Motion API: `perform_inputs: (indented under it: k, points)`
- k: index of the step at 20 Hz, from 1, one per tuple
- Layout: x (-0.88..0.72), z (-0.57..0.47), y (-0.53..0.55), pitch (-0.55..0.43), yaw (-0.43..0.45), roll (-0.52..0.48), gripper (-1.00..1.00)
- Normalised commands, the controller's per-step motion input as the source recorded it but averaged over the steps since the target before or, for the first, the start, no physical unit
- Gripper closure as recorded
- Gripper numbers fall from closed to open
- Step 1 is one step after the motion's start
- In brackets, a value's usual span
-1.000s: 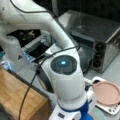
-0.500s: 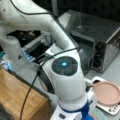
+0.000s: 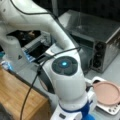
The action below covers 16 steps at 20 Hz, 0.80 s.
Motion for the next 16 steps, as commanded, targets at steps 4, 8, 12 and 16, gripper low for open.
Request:
perform_inputs:
  k: [4, 8, 12, 16]
  points:
    - [0.25, 0.07, 0.01, 0.123, 0.082, -0.156, -1.00]
    - [0.23, 0.10, 0.00, 0.126, 0.093, -0.157, -1.00]
    - [0.21, 0.10, 0.02, 0.121, 0.094, -0.152, -1.00]
    - [0.20, 0.10, 0.04, 0.120, 0.092, -0.153, -1.00]
